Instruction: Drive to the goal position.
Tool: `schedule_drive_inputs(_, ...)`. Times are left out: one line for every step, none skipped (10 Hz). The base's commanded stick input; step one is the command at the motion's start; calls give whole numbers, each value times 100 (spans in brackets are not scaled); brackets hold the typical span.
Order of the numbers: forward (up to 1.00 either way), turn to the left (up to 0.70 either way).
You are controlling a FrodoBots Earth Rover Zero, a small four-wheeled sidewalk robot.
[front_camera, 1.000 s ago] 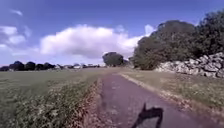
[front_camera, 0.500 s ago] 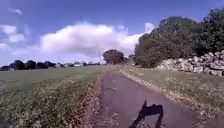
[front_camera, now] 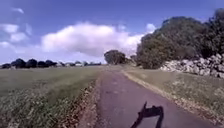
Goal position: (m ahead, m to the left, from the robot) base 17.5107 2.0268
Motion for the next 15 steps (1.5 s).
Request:
schedule_drive_inputs(70, 0)
schedule_drive_inputs(70, -10)
schedule_drive_inputs(70, -12)
schedule_drive_inputs(70, -14)
schedule_drive_inputs(70, -14)
schedule_drive_inputs(70, -14)
schedule_drive_inputs(70, 0)
schedule_drive_inputs(70, 0)
schedule_drive_inputs(70, 0)
schedule_drive_inputs(70, 0)
schedule_drive_inputs(70, 3)
schedule_drive_inputs(70, 8)
schedule_drive_inputs(70, 14)
schedule_drive_inputs(70, 14)
schedule_drive_inputs(70, 10)
